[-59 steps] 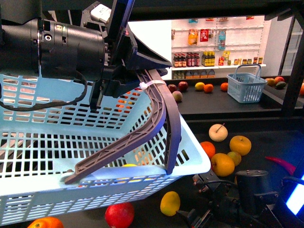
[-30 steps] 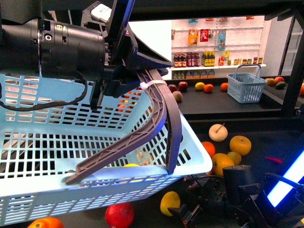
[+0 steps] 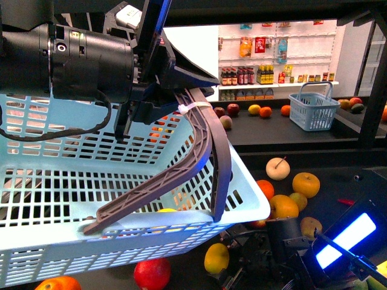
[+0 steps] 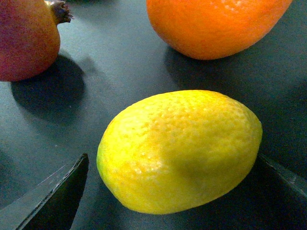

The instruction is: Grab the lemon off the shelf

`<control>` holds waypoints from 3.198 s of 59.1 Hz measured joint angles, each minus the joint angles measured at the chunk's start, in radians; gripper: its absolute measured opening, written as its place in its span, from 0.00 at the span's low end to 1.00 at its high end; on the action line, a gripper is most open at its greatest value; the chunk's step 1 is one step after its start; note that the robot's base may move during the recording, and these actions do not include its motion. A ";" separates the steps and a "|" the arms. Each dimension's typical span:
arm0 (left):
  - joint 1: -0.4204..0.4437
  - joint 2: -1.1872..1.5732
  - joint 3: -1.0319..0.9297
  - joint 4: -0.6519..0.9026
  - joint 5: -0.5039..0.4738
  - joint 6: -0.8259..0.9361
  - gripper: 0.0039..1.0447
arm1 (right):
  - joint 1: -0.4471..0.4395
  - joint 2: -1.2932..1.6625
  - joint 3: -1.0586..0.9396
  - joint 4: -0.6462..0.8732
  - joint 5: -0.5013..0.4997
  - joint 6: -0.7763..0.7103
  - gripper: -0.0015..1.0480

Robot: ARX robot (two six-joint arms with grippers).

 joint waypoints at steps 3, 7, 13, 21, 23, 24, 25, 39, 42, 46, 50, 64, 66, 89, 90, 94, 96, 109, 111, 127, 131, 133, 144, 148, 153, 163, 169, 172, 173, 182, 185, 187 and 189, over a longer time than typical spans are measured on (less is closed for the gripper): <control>0.000 0.000 0.000 0.000 0.000 0.000 0.08 | 0.004 0.007 0.016 -0.011 0.001 -0.004 0.98; 0.000 0.000 0.000 0.000 0.000 0.000 0.08 | 0.012 0.016 0.042 -0.026 0.003 -0.006 0.98; 0.000 0.000 0.000 0.000 0.001 0.000 0.08 | 0.019 0.022 0.069 -0.039 0.003 -0.007 0.98; 0.000 0.000 0.000 0.000 0.001 0.000 0.08 | 0.023 0.025 0.093 -0.055 0.006 -0.006 0.80; 0.000 0.000 0.000 0.000 0.000 0.000 0.08 | 0.023 0.025 0.096 -0.063 0.006 -0.006 0.75; 0.000 0.000 0.000 0.000 0.000 0.000 0.08 | 0.023 0.025 0.097 -0.068 0.006 -0.007 0.73; 0.000 0.000 0.000 0.000 0.000 0.000 0.08 | 0.023 0.025 0.097 -0.071 0.006 -0.007 0.71; 0.000 0.000 0.000 0.000 0.000 0.000 0.08 | 0.019 0.024 0.092 -0.075 0.006 -0.010 0.63; 0.000 0.000 0.000 0.000 0.000 0.000 0.08 | 0.018 0.021 0.081 -0.066 0.006 -0.010 0.63; 0.000 0.000 0.000 0.000 0.000 0.000 0.08 | 0.015 0.011 0.058 -0.047 0.007 -0.009 0.62; 0.000 0.000 0.000 0.000 0.000 0.000 0.08 | 0.007 -0.003 0.027 -0.018 0.023 0.002 0.62; 0.000 0.000 0.000 0.000 0.000 0.000 0.08 | -0.097 -0.115 -0.135 0.098 0.051 0.052 0.62; 0.000 0.000 0.000 0.000 0.000 0.000 0.08 | -0.117 -0.134 -0.152 0.106 0.058 0.055 0.62; 0.000 0.000 0.000 0.000 0.000 0.000 0.08 | -0.365 -0.394 -0.352 0.274 0.129 0.182 0.62; 0.000 0.000 0.000 0.000 0.000 0.000 0.08 | -0.369 -0.413 -0.364 0.285 0.129 0.193 0.62; 0.000 0.000 0.000 0.000 0.000 0.000 0.08 | -0.377 -0.491 -0.410 0.327 0.125 0.240 0.62; 0.000 0.000 0.000 0.000 0.000 0.000 0.08 | -0.376 -0.532 -0.436 0.348 0.119 0.270 0.62; 0.000 0.000 0.000 0.000 0.000 0.000 0.08 | -0.293 -0.826 -0.665 0.474 0.034 0.470 0.62; 0.000 0.000 0.000 0.000 0.000 0.000 0.08 | -0.274 -0.859 -0.699 0.485 0.024 0.498 0.62; 0.000 0.000 0.000 0.000 0.000 0.000 0.08 | -0.113 -1.011 -0.917 0.537 -0.002 0.603 0.62; 0.000 0.000 0.000 0.000 0.001 0.000 0.08 | -0.077 -1.033 -0.955 0.544 -0.002 0.605 0.62; 0.000 0.000 0.000 0.000 0.001 0.000 0.08 | -0.063 -1.040 -0.967 0.545 -0.002 0.605 0.62; 0.000 0.000 0.000 0.000 0.000 0.000 0.08 | 0.003 -1.064 -1.025 0.547 0.007 0.600 0.61; 0.000 0.000 0.000 0.000 0.000 0.000 0.08 | 0.019 -1.064 -1.038 0.547 0.018 0.595 0.61; 0.000 0.000 0.000 0.000 0.000 0.000 0.08 | 0.034 -1.064 -1.053 0.546 0.031 0.591 0.61; 0.000 0.000 0.000 0.000 0.000 0.000 0.08 | 0.068 -1.059 -1.064 0.544 0.072 0.573 0.76; 0.000 0.000 0.000 0.000 0.001 0.000 0.08 | 0.077 -1.052 -1.064 0.551 0.089 0.574 0.94; 0.000 0.000 0.000 0.000 0.000 0.000 0.08 | 0.074 -1.052 -1.064 0.554 0.104 0.578 0.99; 0.000 0.000 0.000 0.000 -0.001 0.000 0.08 | 0.074 -1.052 -1.064 0.554 0.105 0.578 0.99; 0.000 0.000 0.000 0.000 -0.002 0.000 0.08 | 0.040 -1.066 -1.059 0.501 0.160 0.546 0.98; 0.000 0.000 0.000 0.000 -0.002 0.000 0.08 | 0.015 -1.089 -1.059 0.463 0.207 0.516 0.98; 0.000 0.000 0.000 0.000 -0.002 -0.001 0.08 | -0.004 -1.110 -1.061 0.449 0.235 0.489 0.98; 0.000 0.000 0.000 0.000 -0.001 -0.002 0.08 | -0.034 -1.150 -1.071 0.436 0.272 0.462 0.98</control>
